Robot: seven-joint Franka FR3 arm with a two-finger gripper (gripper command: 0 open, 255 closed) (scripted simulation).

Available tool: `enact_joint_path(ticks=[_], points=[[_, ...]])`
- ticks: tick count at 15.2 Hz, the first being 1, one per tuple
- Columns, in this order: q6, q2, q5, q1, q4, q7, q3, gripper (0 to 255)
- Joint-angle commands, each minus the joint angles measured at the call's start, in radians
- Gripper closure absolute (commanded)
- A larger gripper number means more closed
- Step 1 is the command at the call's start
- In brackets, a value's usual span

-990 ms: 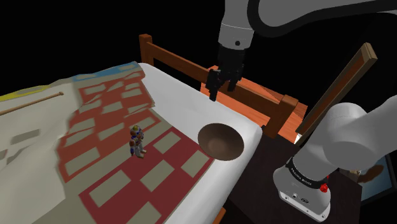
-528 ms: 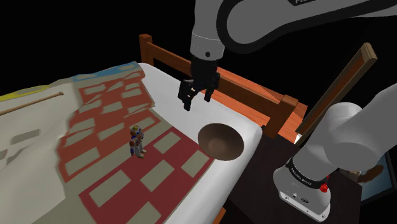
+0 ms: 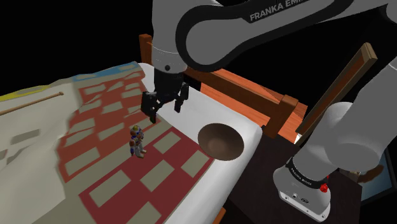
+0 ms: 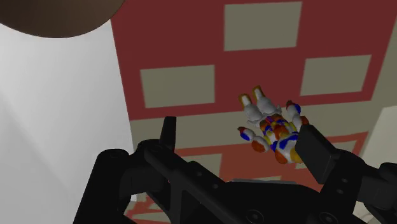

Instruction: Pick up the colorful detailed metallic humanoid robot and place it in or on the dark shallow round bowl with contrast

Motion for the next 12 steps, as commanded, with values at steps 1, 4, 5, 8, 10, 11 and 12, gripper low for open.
enact_joint_path(ticks=[1,4,5,8,10,11,12], points=[[0.024,0.071,-0.035,0.01,0.055,0.039,0.017,0],[0.045,0.179,-0.098,0.037,0.151,0.104,0.037,0],[0.049,0.216,-0.12,0.049,0.185,0.126,0.041,0],[0.074,0.261,-0.147,0.065,0.205,0.148,0.04,0],[0.097,0.276,-0.156,0.068,0.196,0.154,0.038,0],[0.108,0.283,-0.16,0.07,0.191,0.157,0.037,0],[0.12,0.291,-0.164,0.072,0.187,0.16,0.036,0]])
